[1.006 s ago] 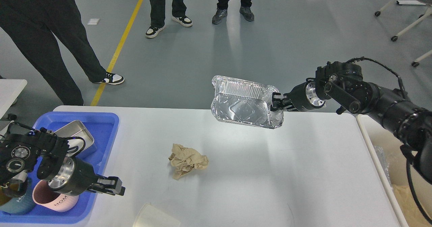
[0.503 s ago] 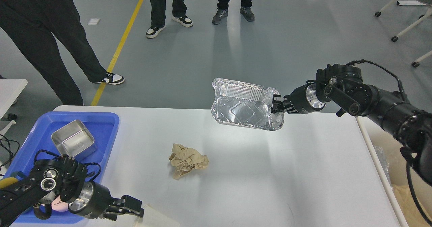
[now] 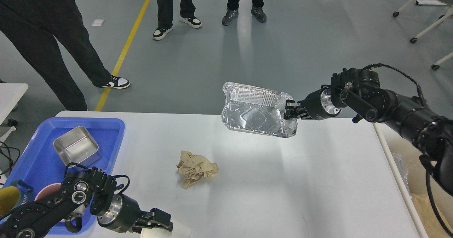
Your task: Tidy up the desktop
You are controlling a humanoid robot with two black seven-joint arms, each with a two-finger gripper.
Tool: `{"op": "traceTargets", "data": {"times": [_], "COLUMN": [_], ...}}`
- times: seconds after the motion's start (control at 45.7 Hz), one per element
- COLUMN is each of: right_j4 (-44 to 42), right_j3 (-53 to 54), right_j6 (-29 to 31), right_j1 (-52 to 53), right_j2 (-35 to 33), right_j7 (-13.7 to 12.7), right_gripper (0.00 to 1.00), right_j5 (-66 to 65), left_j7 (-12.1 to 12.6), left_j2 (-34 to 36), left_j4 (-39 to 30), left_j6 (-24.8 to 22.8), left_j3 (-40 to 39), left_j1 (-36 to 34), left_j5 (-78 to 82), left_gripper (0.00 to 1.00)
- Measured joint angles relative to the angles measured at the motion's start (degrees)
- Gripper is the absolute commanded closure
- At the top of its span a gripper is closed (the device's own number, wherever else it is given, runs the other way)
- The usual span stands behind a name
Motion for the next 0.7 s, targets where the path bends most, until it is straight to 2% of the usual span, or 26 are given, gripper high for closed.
{"op": "traceTargets", "data": {"times": [0.131, 0.175, 0.306, 0.612, 0.7], "right_j4": [0.01, 0.01, 0.04, 0.08, 0.4], "right_j3": [0.0, 0.0, 0.0, -0.03, -0.03], "right_j6": [0.0, 0.0, 0.0, 0.0, 0.04], "right_j1": [-0.11, -0.15, -0.28, -0.22, -0.02], "right_j2": [0.01, 0.0, 0.0, -0.01, -0.05], "right_j7": [0.0, 0.0, 0.0, -0.02, -0.06], "right_gripper": [1.0, 1.0, 1.0, 1.0, 1.0], "right_j5": [-0.01, -0.01, -0.01, -0.01, 0.0], "left_j7": [0.0, 0.0, -0.05, -0.09, -0.08], "left_j2": [-0.54, -0.57, -0.59, 0.1, 2.26], "left_j4": [0.22, 0.23, 0.24, 0.01, -0.66], "left_j6": [0.0, 0.0, 0.0, -0.03, -0.03], "left_j3": [0.0, 0.04, 0.15, 0.21, -1.39], "left_j1": [-0.05, -0.17, -0.49, -2.32, -3.63], "left_j5": [0.24, 0.25, 0.27, -0.16, -0.86], "left_gripper": [0.14, 0.19, 0.26, 0.19, 0.18]}}
